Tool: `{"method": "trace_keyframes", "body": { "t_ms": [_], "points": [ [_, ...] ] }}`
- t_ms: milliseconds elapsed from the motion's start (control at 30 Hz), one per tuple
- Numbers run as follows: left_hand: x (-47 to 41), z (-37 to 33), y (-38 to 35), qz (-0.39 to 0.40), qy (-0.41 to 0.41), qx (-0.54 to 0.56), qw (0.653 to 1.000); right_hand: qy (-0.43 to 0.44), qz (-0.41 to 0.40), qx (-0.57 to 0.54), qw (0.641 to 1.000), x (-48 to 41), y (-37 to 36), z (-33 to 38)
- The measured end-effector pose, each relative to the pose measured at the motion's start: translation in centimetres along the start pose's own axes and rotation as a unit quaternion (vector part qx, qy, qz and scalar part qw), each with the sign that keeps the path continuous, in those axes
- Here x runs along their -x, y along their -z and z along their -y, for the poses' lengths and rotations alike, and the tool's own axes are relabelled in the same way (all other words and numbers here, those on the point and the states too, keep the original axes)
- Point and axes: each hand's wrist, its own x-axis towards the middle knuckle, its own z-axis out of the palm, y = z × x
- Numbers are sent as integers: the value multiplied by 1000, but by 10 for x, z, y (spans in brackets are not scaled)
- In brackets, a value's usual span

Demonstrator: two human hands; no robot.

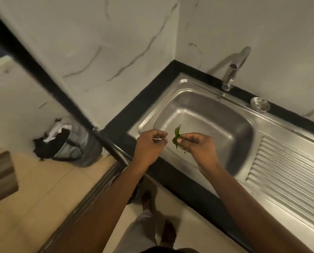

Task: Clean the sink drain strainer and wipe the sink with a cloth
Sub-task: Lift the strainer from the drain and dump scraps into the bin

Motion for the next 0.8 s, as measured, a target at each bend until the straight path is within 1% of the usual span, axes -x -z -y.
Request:
{"method": "trace_keyframes", "body": {
  "t_ms": [200, 333, 400, 467, 533, 667, 800],
  "points": [
    [56, 29, 68, -117, 34, 16, 992, -6, 95, 11, 995, 26, -75, 6],
    [84, 62, 107, -167, 95, 54, 980, 10, 145, 60, 987, 37, -125, -6],
    [95, 78, 124, -188, 115, 50, 974, 4, 176, 88, 980, 41, -149, -17],
    [104, 95, 142, -201, 134, 28, 970, -15, 190, 120, 974, 44, -174, -34],
    [110, 114, 154, -204, 156, 35, 966, -42, 188, 140, 971, 44, -197, -55],
    [113, 160, 170, -194, 199, 49, 959, -87, 184, 194, 960, 42, -237, -94],
    [111, 206, 175, -182, 253, 41, 949, -118, 166, 216, 955, 32, -267, -136]
  ]
}}
